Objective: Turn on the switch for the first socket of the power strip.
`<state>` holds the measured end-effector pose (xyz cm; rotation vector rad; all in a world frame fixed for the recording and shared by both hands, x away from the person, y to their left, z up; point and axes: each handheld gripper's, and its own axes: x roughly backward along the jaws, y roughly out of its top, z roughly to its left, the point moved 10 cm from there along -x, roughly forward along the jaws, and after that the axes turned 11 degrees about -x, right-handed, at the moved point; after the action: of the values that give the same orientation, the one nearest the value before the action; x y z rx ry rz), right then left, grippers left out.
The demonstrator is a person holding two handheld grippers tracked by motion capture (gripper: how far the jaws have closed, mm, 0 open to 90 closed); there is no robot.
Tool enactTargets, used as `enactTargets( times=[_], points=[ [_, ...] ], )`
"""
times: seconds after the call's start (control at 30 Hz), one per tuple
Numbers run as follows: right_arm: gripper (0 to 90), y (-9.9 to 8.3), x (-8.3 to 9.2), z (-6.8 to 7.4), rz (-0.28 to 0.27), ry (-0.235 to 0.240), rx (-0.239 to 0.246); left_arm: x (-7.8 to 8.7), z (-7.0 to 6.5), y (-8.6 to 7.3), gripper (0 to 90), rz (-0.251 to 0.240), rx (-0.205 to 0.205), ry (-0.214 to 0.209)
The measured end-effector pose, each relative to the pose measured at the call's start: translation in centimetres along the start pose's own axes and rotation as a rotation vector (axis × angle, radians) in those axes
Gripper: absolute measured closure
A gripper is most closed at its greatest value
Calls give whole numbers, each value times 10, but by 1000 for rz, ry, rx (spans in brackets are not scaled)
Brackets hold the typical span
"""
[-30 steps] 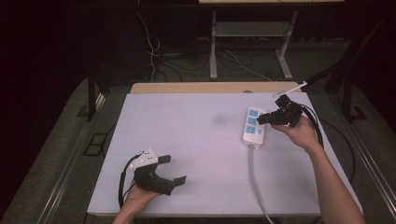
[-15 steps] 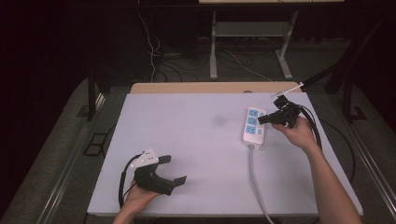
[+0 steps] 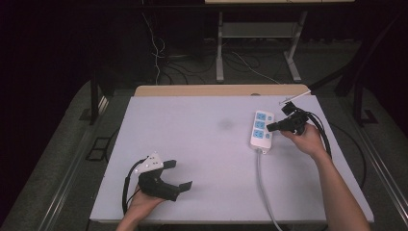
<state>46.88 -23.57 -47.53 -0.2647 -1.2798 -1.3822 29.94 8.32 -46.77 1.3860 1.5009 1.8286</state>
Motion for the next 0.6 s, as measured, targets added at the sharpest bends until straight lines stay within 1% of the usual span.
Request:
enactTargets(
  times=[0.17,0.3,0.4,0.47,0.6],
  points=[
    [893,-5,-4,-4,9,3,-17,-1,-1,0,0,3,0,-4],
    [893,-7,-8,-3,19,9,-24,0,-1,0,0,1,0,-3],
    [893,-8,-9,-3,23,10,-22,0,0,0,0,1,-1,-3],
    [894,-9,-13,-2,36,-5,-13,-1,-1,0,0,1,-1,-4],
    [894,-9,-15,-2,22,11,-26,-1,-1,0,0,3,-3,-6]
  ],
)
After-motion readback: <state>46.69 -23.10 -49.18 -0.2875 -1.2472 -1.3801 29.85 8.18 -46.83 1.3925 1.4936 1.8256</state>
